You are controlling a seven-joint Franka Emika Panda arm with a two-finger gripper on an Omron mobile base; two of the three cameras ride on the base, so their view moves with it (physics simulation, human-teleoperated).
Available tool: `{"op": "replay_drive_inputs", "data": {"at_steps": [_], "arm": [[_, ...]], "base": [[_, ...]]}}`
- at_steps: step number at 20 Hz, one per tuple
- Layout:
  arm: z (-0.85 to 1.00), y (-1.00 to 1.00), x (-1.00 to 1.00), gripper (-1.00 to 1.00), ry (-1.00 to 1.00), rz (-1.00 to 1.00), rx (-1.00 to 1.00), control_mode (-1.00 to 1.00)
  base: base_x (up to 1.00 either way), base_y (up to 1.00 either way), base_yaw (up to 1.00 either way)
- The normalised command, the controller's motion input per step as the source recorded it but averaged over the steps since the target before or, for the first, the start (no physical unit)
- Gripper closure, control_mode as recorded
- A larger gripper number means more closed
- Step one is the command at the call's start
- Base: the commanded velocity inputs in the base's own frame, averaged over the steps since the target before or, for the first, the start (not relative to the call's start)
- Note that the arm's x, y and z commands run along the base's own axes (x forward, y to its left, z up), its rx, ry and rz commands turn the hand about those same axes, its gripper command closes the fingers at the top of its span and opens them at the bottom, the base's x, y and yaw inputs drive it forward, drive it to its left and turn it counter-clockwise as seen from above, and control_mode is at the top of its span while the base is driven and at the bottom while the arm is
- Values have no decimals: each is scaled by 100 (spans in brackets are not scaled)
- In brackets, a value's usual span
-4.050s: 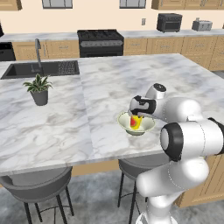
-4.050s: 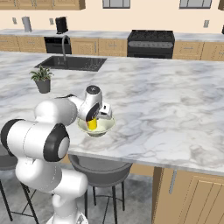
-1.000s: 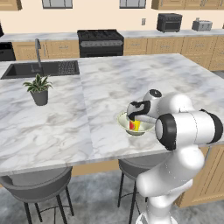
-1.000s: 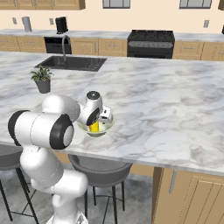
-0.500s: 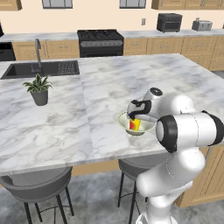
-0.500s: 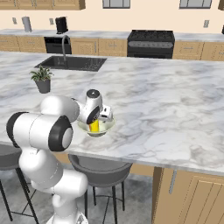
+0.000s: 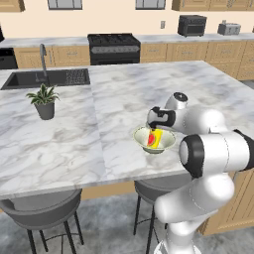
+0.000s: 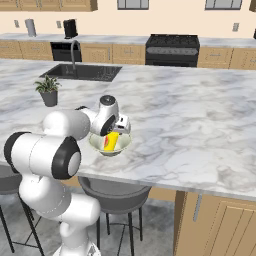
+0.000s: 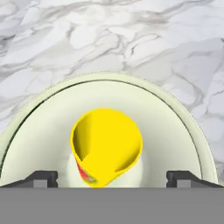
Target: Place the cup inside the bowl on the dining table and move the bowl to any counter.
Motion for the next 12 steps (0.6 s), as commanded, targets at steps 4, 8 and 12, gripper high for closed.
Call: {"op": "replay_drive_inputs", "data": {"at_steps": [4, 8, 12], "arm": [[25, -24, 0, -100, 0, 0, 2, -100], [21, -17, 0, -100, 0, 0, 3, -100], [21, -17, 0, -100, 0, 0, 2, -100]], "base": [[0, 0, 0], [0, 0, 0], [0, 0, 0]]}}
